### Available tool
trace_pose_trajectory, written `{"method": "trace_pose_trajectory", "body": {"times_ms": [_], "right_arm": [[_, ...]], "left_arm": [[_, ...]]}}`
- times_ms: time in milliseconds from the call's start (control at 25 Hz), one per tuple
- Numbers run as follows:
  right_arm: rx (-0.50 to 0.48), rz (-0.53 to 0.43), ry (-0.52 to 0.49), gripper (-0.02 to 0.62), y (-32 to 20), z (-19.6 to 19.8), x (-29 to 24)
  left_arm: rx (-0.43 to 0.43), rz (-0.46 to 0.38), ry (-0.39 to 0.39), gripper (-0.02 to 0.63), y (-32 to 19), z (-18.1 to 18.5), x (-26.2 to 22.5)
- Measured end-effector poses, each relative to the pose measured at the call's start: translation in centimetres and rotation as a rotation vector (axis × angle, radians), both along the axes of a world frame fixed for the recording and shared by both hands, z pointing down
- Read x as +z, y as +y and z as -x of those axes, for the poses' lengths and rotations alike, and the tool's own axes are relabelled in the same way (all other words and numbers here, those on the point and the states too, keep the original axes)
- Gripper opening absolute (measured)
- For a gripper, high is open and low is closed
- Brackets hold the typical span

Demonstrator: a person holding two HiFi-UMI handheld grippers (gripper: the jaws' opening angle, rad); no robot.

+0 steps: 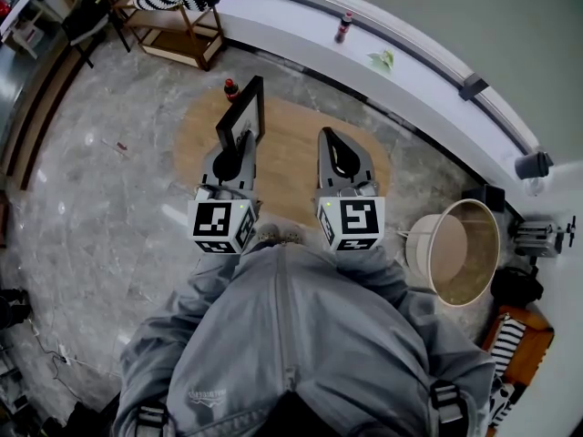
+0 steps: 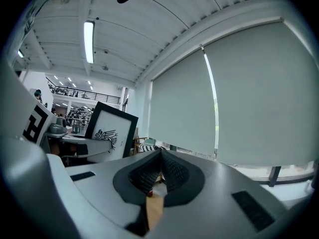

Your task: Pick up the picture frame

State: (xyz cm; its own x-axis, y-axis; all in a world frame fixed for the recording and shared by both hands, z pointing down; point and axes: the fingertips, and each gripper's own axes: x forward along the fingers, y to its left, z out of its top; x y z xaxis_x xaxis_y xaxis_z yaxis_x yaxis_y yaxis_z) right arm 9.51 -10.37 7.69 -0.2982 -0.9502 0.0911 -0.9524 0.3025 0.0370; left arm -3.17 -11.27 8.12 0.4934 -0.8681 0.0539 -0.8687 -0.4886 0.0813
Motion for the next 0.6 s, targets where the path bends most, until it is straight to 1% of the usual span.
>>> {"method": "trace_pose_trajectory", "body": {"times_ms": [600], "right_arm": [[-0.023, 0.004, -0.017, 0.031, -0.22, 0.95, 0.12]], "left_arm": [[0.010, 0.002, -0.015, 0.025, -0.29, 0.68, 0.51]]}}
